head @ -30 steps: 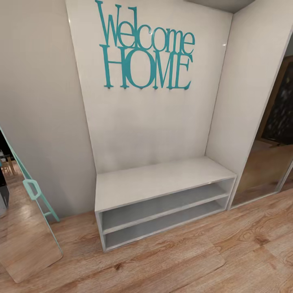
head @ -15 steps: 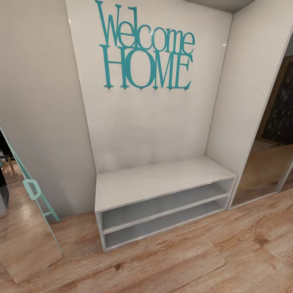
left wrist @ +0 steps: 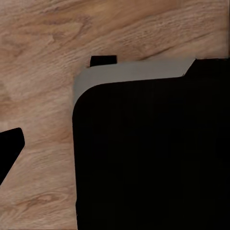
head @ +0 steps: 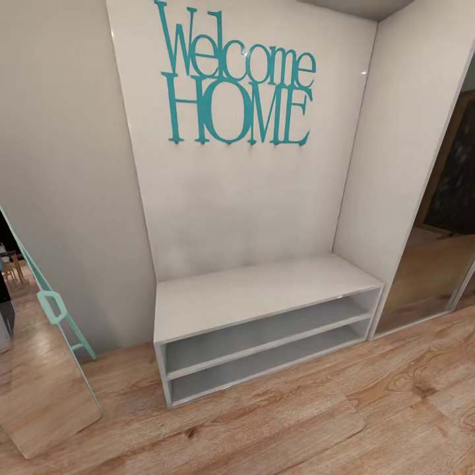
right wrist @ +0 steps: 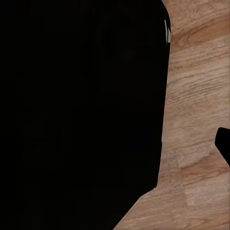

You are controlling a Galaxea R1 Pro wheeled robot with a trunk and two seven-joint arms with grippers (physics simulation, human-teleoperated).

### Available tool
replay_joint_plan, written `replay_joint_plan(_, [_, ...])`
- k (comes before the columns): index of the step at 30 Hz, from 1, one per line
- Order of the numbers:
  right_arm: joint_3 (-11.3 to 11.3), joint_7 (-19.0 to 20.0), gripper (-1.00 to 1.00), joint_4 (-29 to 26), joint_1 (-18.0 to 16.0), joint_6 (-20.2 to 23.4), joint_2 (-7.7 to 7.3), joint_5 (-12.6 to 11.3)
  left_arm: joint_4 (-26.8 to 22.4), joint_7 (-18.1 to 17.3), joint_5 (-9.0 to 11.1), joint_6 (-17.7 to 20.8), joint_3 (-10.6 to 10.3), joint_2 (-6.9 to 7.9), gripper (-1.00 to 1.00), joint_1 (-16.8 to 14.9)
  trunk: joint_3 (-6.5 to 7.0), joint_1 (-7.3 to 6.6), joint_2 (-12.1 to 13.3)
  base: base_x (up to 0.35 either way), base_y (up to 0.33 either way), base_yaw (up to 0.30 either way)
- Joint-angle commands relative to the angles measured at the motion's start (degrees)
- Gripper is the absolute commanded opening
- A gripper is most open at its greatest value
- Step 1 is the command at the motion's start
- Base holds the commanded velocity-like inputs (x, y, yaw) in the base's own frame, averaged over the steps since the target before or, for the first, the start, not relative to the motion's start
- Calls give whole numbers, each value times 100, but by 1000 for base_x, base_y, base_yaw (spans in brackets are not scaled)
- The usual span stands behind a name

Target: Pick up the two gym shoes and the two sandals from the corridor floor and place them onto the hallstand (shoe rack) in the corridor, making sure they are on the rack and not on the floor. Arrange them so the two gym shoes are next to each other and the two sandals are next to each other.

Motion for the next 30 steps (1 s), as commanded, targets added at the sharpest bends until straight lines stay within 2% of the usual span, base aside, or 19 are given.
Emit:
replay_joint_plan(1, [0, 2, 100, -3, 0, -1, -1, 3, -119, 4, -4, 8, -5, 0, 100, -9, -5, 0, -2, 0, 0, 0])
replay_joint_plan(5, [0, 2, 100, -3, 0, -1, -1, 11, -372, -11, 30, 3, 7, 1, 100, -20, -5, 0, -2, 0, 0, 0])
replay_joint_plan(15, [1, 2, 100, -3, 0, -1, -1, 16, -426, -26, 67, -18, 59, 1, 100, -7, -15, 0, -2, 0, 0, 27])
replay_joint_plan(30, [1, 0, 100, -3, 0, -209, -1, 16, -420, -69, 53, -19, 54, 1, 100, -5, -101, 0, -2, 0, 0, 189])
